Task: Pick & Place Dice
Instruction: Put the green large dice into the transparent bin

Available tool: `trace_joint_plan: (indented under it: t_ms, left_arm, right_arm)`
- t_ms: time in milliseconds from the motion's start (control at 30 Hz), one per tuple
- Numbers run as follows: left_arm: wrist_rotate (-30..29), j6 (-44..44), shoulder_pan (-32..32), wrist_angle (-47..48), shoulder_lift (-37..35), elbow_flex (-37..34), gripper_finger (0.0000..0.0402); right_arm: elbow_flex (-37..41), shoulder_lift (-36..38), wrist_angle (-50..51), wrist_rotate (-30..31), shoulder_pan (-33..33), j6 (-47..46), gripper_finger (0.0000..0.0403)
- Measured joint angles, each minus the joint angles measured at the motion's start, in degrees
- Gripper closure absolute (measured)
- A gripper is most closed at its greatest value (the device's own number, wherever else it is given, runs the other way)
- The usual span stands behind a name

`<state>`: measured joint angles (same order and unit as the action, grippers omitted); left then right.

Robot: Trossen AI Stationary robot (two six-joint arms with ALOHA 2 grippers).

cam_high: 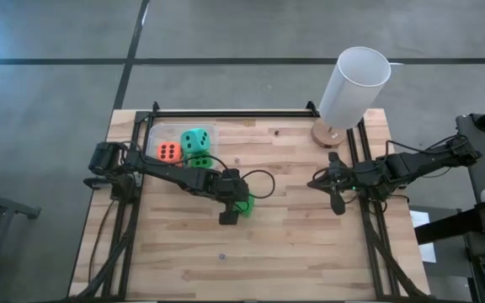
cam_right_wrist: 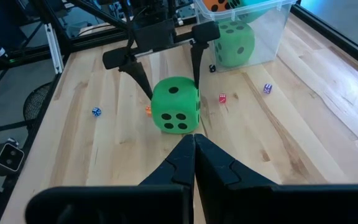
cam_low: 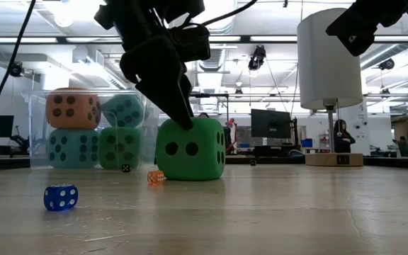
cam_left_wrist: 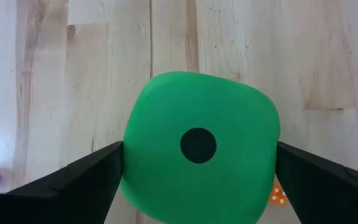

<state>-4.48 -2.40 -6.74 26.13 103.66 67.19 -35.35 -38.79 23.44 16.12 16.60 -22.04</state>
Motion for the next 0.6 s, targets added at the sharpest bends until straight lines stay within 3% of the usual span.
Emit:
trace_joint_plan:
  t_ms: [233, 600]
  left_arm:
    - [0.1, -1.0, 0.0, 0.0, 0.0, 0.0, 0.0013]
    - [-0.8, -1.0, -0.1, 0.0, 0.0, 0.0, 0.0063]
  right_arm:
    - [0.0, 0.0, 0.0, 0.0, 0.0, 0.0, 0.0394]
    - [0.0, 0.0, 0.0, 0.0, 0.0, 0.0, 0.0394]
